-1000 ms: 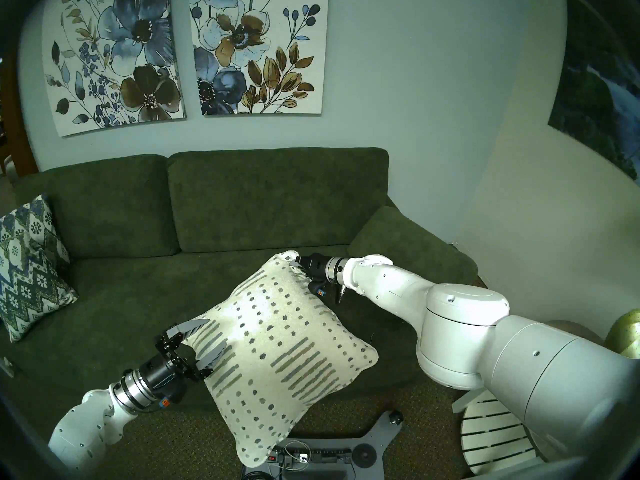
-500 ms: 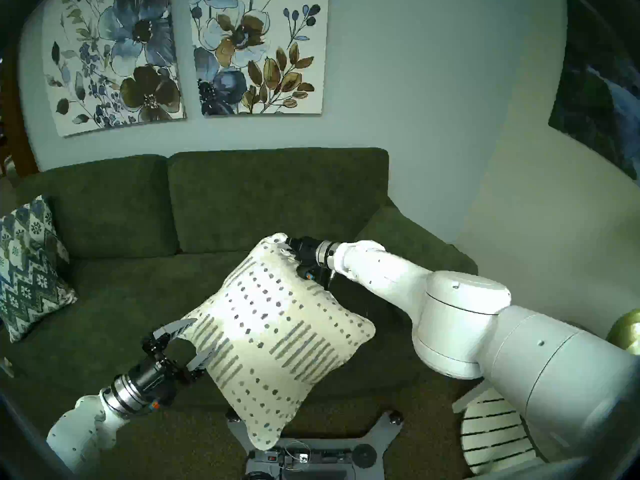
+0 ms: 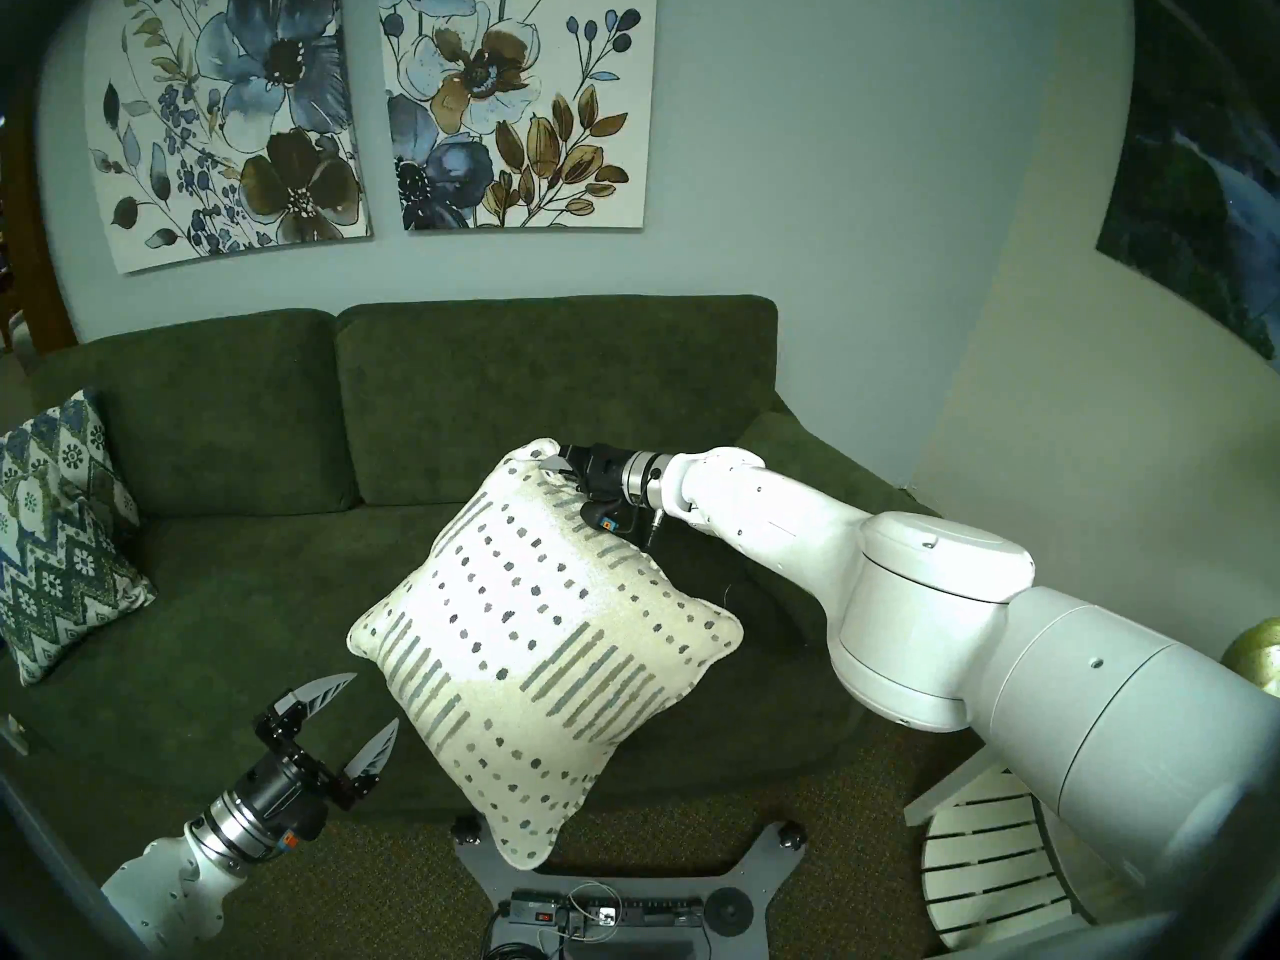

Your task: Fluff a cushion

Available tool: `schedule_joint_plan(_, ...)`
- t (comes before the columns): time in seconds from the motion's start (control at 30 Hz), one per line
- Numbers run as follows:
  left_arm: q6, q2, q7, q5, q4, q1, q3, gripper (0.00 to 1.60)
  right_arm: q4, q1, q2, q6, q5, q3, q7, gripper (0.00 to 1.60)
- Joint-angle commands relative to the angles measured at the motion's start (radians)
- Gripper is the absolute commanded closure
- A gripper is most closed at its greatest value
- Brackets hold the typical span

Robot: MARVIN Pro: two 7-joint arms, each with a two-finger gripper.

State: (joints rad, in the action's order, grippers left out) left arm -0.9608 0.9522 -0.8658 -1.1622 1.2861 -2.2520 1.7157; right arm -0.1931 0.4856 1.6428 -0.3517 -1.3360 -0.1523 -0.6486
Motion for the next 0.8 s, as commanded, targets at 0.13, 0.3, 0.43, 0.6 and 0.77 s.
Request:
schedule_joint_plan(0.13, 0.001, 0.018, -0.057, 0.057, -0.05, -0.007, -0.018, 0.0, 0.004, -0.123, -0.008, -0.007, -0.015, -0.013, 0.014, 1.6)
schedule_joint_plan(0.3, 0.001, 0.018, -0.031, 0.057, -0.059, -0.01, -0.019, 0.0, -0.004, -0.133, -0.027, 0.021, -0.014, -0.044, 0.01, 1.6)
schedule_joint_plan(0.43, 0.001, 0.021, -0.029, 0.065, -0.071, -0.013, -0.021, 0.0, -0.023, -0.144, -0.033, 0.053, -0.016, -0.077, 0.004, 1.6)
schedule_joint_plan(0.6, 0.001, 0.025, -0.027, 0.07, -0.079, -0.013, -0.023, 0.0, -0.038, -0.178, -0.032, 0.069, -0.017, -0.097, 0.003, 1.6)
schedule_joint_plan(0.77, 0.001, 0.029, -0.026, 0.077, -0.085, -0.011, -0.023, 0.0, -0.061, -0.188, -0.043, 0.103, -0.02, -0.133, 0.001, 1.6)
